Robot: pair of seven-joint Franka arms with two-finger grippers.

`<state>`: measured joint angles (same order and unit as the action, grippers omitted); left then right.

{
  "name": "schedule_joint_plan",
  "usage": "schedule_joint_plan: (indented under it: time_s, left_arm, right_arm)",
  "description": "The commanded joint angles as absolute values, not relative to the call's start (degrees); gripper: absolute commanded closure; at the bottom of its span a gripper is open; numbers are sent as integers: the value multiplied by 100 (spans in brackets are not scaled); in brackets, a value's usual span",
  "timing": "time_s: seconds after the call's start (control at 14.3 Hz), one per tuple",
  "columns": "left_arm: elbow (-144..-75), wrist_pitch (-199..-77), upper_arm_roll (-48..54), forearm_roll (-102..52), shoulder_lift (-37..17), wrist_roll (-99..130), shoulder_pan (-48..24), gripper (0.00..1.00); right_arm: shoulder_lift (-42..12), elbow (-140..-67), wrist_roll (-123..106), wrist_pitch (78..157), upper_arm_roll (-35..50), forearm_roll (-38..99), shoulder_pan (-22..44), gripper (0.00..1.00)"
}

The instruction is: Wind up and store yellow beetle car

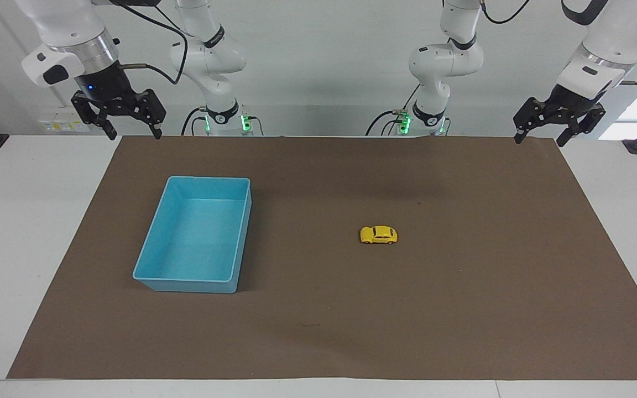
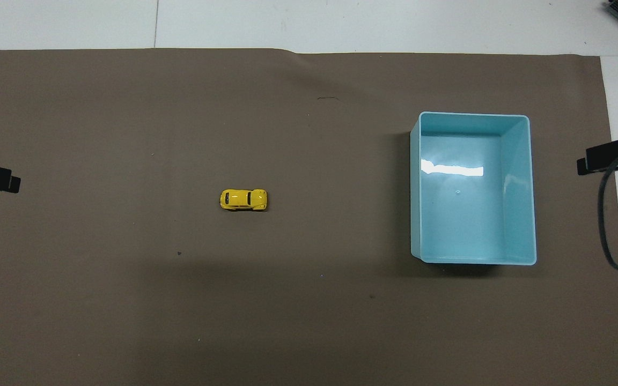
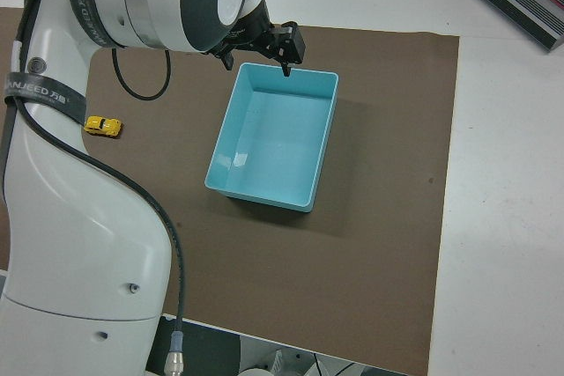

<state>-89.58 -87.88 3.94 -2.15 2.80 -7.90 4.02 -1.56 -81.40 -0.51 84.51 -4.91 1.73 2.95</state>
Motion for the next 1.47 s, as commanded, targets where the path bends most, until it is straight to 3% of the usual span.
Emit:
schedule_joint_plan:
  time_s: [0.0,1.4]
  left_arm:
    - [-9132,-8789,369,-220,439,-853,378,0]
    - [-9158,-8868,378,-220,422,-152,360,0]
  right_arm:
    - [-70,-8235,-9,8499,-475,158,264,0]
    - [-70,-8235,-9,8499,-475,158,264,0]
